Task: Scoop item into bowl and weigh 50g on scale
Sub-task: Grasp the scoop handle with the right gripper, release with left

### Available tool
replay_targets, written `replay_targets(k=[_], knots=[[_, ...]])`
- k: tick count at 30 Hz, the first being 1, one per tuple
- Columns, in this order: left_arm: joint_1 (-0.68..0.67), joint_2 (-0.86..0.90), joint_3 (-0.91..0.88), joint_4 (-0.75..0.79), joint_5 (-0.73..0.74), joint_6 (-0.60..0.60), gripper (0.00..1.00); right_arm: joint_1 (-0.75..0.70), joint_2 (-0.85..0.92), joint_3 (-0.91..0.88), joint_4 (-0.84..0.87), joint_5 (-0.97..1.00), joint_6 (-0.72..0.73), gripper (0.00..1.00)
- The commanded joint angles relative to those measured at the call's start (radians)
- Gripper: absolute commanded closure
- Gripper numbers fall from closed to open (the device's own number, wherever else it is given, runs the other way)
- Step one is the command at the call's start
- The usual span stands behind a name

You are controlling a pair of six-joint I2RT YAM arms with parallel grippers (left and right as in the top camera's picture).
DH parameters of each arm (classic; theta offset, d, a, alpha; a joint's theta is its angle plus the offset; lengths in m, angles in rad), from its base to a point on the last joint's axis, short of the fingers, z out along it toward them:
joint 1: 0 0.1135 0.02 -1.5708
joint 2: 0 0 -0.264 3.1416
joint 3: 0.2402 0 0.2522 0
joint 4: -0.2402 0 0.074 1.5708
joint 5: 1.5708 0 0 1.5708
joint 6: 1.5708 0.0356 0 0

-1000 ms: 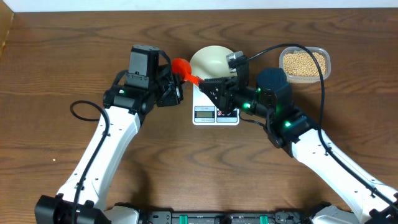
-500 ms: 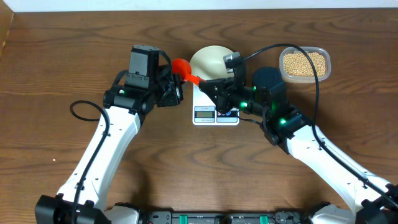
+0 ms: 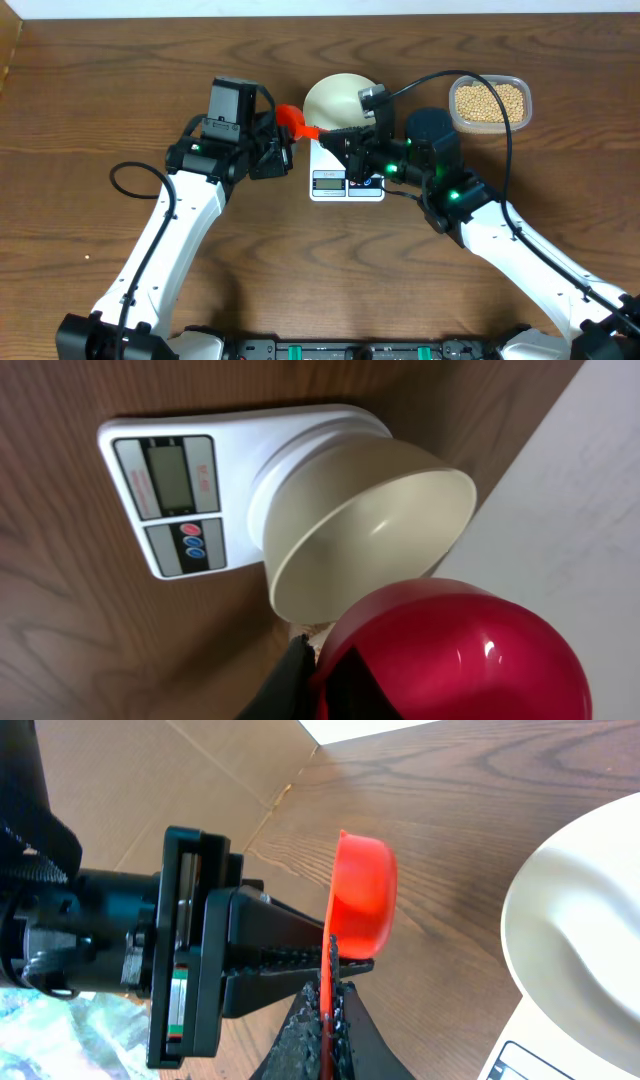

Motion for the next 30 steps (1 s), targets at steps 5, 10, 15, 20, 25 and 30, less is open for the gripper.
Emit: replay_targets(k=[5, 10, 15, 20, 25, 30], knots=[[-0.003, 0.006, 0.015, -0.016, -0.044, 0.143, 0.92, -0.045, -0.003, 0.016, 0.022, 0.005, 0.042, 0.99], [-0.003, 0.006, 0.016, -0.016, -0.064, 0.191, 0.92, -0.041, -0.003, 0.016, 0.021, -0.004, 0.049, 0.99], [-0.002, 0.006, 0.016, -0.002, -0.066, 0.229, 0.92, -0.024, -0.003, 0.016, 0.003, -0.018, 0.057, 0.99], [-0.002, 0.006, 0.015, 0.041, -0.066, 0.299, 0.93, -0.015, -0.003, 0.016, -0.002, -0.018, 0.061, 0.99], [-0.002, 0.006, 0.015, 0.082, -0.066, 0.432, 0.93, -0.015, -0.003, 0.016, -0.003, -0.018, 0.068, 0.99], [-0.002, 0.006, 0.016, 0.09, -0.066, 0.505, 0.93, -0.015, -0.003, 0.016, -0.003, -0.018, 0.068, 0.99]])
